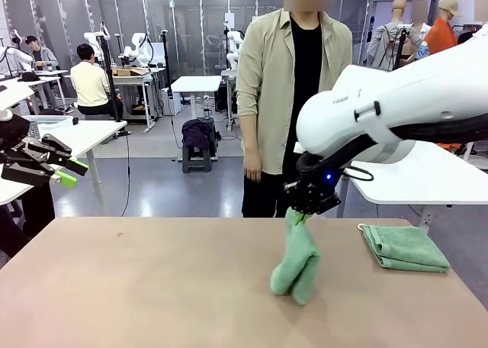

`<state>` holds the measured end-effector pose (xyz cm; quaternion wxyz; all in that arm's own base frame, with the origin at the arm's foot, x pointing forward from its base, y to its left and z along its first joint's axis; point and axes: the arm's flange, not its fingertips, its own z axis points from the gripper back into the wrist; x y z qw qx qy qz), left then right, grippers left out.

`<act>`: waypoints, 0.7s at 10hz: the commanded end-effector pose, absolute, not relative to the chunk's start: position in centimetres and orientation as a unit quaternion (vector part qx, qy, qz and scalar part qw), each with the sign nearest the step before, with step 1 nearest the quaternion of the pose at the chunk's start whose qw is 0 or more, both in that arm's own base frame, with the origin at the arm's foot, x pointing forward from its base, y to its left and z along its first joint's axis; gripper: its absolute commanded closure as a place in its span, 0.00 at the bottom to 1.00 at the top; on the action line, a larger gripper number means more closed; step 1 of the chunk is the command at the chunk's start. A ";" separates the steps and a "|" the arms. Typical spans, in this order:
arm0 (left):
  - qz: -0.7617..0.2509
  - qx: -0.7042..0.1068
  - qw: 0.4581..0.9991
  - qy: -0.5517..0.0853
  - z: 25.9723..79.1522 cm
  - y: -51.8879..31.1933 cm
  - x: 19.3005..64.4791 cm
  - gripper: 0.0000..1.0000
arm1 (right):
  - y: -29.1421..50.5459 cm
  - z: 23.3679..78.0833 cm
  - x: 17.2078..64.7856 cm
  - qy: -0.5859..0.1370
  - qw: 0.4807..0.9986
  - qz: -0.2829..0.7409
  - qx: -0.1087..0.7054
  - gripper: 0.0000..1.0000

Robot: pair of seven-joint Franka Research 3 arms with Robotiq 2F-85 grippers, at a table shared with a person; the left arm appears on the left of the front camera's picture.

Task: Fold the towels and place them in the basket.
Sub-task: Stack the folded Towel with hook on the right side of the table.

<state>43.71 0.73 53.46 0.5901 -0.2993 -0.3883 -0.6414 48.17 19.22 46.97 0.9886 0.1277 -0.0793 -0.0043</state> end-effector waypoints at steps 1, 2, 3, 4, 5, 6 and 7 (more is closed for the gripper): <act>-0.640 -0.300 0.586 -0.395 53.6 0.6 43.7 0.50 | 17.2 48.7 47.8 -0.092 0.988 0.006 0.121 0.96; -0.640 -0.300 0.586 -0.395 53.6 0.6 43.7 0.50 | 16.1 49.8 48.0 -0.098 0.988 -0.002 0.119 0.96; -0.640 -0.300 0.586 -0.395 53.6 0.6 43.7 0.50 | 14.8 50.9 48.3 -0.100 0.988 -0.008 0.116 0.96; -0.640 -0.300 0.586 -0.395 53.6 0.6 43.7 0.50 | 13.7 51.7 48.3 -0.099 0.989 -0.010 0.111 0.96; -0.640 -0.300 0.586 -0.395 53.6 0.6 43.7 0.50 | 12.4 52.7 48.2 -0.096 0.989 -0.015 0.109 0.96; -0.640 -0.300 0.586 -0.395 53.6 0.6 43.7 0.50 | 10.9 53.5 47.9 -0.089 0.990 -0.022 0.104 0.96; -0.640 -0.300 0.586 -0.395 53.6 0.6 43.7 0.50 | 9.9 54.2 47.6 -0.086 0.991 -0.022 0.100 0.96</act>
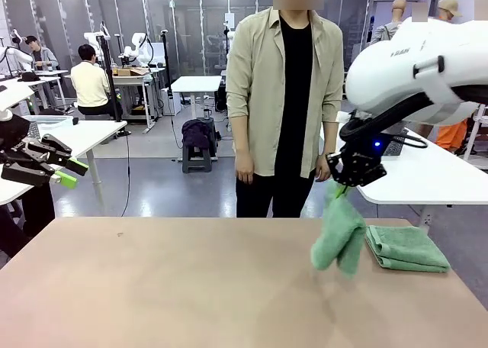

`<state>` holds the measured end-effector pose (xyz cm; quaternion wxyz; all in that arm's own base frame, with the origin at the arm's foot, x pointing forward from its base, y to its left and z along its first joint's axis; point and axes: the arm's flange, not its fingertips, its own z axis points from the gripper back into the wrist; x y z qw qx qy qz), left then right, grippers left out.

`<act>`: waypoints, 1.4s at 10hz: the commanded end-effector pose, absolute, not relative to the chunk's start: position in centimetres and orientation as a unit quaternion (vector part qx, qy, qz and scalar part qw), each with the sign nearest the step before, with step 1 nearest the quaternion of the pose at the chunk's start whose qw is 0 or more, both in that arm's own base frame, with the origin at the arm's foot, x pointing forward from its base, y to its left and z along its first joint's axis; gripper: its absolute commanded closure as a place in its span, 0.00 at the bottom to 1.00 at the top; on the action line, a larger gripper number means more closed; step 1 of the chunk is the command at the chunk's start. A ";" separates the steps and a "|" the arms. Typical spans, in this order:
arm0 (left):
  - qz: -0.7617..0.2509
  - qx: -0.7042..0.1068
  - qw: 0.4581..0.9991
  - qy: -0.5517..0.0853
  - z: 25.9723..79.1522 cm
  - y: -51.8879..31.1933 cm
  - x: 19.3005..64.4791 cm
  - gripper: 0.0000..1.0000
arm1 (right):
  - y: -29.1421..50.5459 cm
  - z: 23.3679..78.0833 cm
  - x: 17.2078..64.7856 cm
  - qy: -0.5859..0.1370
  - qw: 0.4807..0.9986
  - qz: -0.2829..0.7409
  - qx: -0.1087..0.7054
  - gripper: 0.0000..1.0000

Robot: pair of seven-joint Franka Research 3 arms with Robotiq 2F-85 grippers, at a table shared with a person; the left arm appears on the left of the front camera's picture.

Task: Fold the towels and place them in the basket.
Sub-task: Stack the folded Towel with hook on the right side of the table.

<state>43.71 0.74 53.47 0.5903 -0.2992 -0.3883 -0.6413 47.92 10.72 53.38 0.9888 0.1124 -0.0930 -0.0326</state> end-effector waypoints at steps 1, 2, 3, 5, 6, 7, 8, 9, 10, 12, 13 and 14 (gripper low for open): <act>-0.640 -0.300 0.586 -0.395 53.6 0.6 43.7 0.50 | 9.1 55.0 47.4 -0.091 0.990 -0.034 0.104 0.96; -0.640 -0.300 0.586 -0.395 53.6 0.6 43.7 0.50 | 8.4 55.5 47.4 -0.092 0.990 -0.041 0.104 0.96; -0.640 -0.300 0.586 -0.395 53.6 0.6 43.7 0.50 | 7.6 55.8 47.5 -0.088 0.990 -0.044 0.099 0.96; -0.640 -0.300 0.586 -0.395 53.6 0.6 43.7 0.50 | 6.6 55.9 47.9 -0.085 0.990 -0.066 0.092 0.96; -0.640 -0.300 0.586 -0.395 53.6 0.6 43.7 0.50 | 7.5 55.7 47.4 -0.092 0.988 -0.054 0.108 0.96; -0.640 -0.300 0.586 -0.395 53.6 0.6 43.7 0.50 | 7.5 55.7 47.4 -0.092 0.988 -0.054 0.108 0.96; -0.640 -0.300 0.586 -0.395 53.6 0.6 43.7 0.50 | 7.5 55.7 47.4 -0.092 0.988 -0.054 0.108 0.96; -0.640 -0.300 0.586 -0.395 53.6 0.6 43.7 0.50 | 7.5 55.7 47.4 -0.092 0.988 -0.054 0.108 0.96; -0.640 -0.300 0.586 -0.395 53.6 0.6 43.7 0.50 | 7.5 55.7 47.4 -0.092 0.988 -0.054 0.108 0.96; -0.640 -0.300 0.586 -0.395 53.6 0.6 43.7 0.50 | 7.3 55.7 47.5 -0.090 0.989 -0.055 0.105 0.96; -0.640 -0.300 0.586 -0.395 53.6 0.6 43.7 0.50 | 6.3 56.0 48.1 -0.075 0.992 -0.041 0.097 0.96; -0.640 -0.300 0.586 -0.395 53.6 0.6 43.7 0.50 | 5.5 56.4 48.8 -0.063 0.991 -0.031 0.112 0.96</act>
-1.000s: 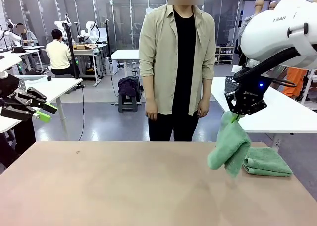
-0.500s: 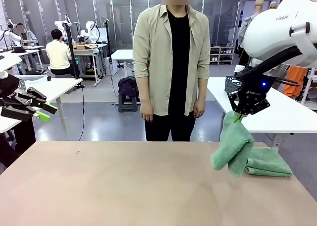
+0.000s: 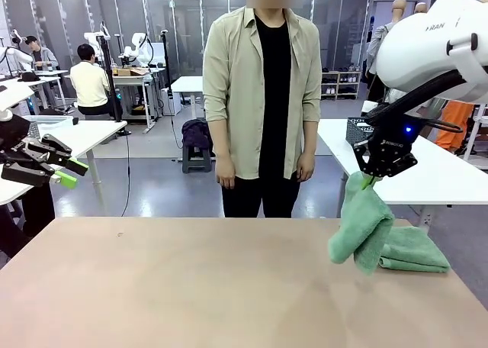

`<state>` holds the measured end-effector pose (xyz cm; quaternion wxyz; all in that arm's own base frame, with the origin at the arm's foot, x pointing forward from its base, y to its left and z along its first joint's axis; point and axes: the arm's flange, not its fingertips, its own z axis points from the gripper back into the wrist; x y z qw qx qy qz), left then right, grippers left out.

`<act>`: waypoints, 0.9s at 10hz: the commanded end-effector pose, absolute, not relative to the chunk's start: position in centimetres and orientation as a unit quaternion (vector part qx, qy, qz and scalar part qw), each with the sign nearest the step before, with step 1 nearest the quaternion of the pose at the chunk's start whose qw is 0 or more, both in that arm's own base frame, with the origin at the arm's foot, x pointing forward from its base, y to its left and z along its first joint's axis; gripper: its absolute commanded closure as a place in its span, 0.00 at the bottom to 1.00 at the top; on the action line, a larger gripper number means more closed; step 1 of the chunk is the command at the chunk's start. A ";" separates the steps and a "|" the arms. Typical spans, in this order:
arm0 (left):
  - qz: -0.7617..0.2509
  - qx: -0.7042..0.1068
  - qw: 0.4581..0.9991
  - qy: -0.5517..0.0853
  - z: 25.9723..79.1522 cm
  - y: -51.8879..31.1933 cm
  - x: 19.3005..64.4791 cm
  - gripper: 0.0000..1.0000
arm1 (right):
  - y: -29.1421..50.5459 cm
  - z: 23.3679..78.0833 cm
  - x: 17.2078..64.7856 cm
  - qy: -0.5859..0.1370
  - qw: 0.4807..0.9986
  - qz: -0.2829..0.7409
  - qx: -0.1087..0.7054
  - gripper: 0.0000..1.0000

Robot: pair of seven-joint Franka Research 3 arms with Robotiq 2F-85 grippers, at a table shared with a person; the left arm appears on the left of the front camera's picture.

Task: Fold the towels and place them in the basket.
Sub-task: Stack the folded Towel with hook on the right side of the table.

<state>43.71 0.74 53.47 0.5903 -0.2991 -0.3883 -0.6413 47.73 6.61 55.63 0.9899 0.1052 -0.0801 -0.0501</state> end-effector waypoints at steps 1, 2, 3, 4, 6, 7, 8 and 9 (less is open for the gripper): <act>-0.640 -0.300 0.586 -0.395 53.6 0.6 43.7 0.50 | 4.8 56.7 49.4 -0.058 0.991 -0.026 0.117 0.96; -0.640 -0.300 0.586 -0.395 53.6 0.6 43.7 0.50 | 4.2 56.7 50.0 -0.056 0.991 -0.030 0.119 0.96; -0.640 -0.300 0.586 -0.395 53.6 0.6 43.7 0.50 | 3.6 56.9 50.4 -0.054 0.991 -0.032 0.122 0.96; -0.640 -0.300 0.586 -0.395 53.6 0.6 43.7 0.50 | 2.9 57.0 50.8 -0.058 0.990 -0.032 0.125 0.96; -0.640 -0.300 0.586 -0.395 53.6 0.6 43.7 0.50 | 1.6 56.7 52.3 -0.059 0.988 -0.042 0.136 0.96; -0.640 -0.300 0.586 -0.395 53.6 0.6 43.7 0.50 | 0.8 56.3 53.5 -0.054 0.987 -0.047 0.141 0.96; -0.640 -0.300 0.586 -0.395 53.6 0.6 43.7 0.50 | 0.2 55.8 54.3 -0.051 0.986 -0.054 0.146 0.96; -0.640 -0.300 0.586 -0.395 53.6 0.6 43.7 0.50 | -0.5 55.2 55.1 -0.051 0.986 -0.064 0.145 0.96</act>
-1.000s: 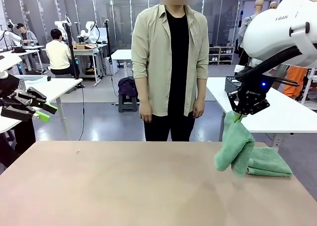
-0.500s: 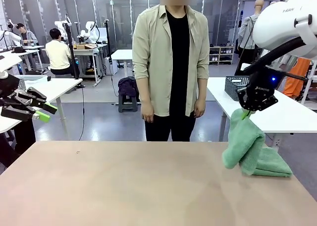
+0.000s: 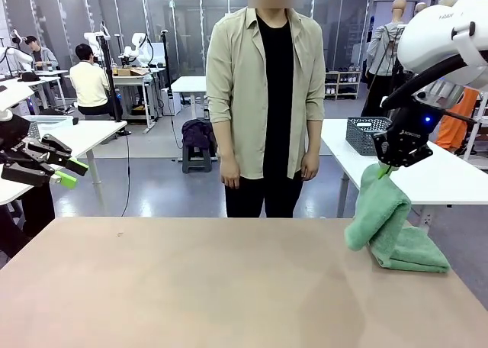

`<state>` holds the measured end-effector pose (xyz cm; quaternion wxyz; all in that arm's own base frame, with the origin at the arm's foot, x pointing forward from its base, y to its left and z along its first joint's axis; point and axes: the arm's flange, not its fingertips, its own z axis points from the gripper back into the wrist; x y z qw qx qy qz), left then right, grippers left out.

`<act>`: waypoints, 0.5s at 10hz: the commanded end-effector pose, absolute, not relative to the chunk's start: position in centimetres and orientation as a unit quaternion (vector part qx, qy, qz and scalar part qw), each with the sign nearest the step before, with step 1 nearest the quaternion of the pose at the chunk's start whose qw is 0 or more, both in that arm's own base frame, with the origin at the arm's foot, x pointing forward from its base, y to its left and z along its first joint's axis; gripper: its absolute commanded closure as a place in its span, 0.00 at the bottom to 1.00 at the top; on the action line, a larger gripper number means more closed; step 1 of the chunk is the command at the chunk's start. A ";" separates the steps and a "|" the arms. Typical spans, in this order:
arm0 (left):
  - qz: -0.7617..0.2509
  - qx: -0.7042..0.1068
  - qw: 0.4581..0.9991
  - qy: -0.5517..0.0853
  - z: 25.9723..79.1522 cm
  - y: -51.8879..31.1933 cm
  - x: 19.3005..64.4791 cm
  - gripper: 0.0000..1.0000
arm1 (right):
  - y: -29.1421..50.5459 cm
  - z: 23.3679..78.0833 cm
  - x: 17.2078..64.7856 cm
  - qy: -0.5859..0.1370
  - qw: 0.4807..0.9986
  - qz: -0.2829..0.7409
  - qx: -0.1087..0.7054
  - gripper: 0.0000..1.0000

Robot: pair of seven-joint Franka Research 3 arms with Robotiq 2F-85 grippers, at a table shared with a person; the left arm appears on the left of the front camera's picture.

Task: Fold the towels and place them in the basket.
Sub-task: Stack the folded Towel with hook on the right side of the table.

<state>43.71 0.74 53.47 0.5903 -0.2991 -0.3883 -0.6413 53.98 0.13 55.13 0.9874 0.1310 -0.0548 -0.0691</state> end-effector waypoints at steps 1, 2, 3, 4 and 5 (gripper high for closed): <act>-0.640 -0.300 0.586 -0.395 53.6 0.6 43.7 0.50 | -1.2 54.6 55.9 -0.048 0.986 -0.069 0.142 0.96; -0.640 -0.300 0.586 -0.395 53.6 0.6 43.7 0.50 | -1.8 53.8 56.7 -0.041 0.986 -0.070 0.146 0.96; -0.640 -0.300 0.586 -0.395 53.6 0.6 43.7 0.50 | -2.2 53.1 57.3 -0.038 0.986 -0.072 0.147 0.96; -0.640 -0.300 0.586 -0.395 53.6 0.6 43.7 0.50 | -2.5 52.6 57.8 -0.036 0.986 -0.073 0.149 0.96; -0.640 -0.300 0.586 -0.395 53.6 0.6 43.7 0.50 | -2.9 52.4 58.2 -0.037 0.986 -0.074 0.143 0.96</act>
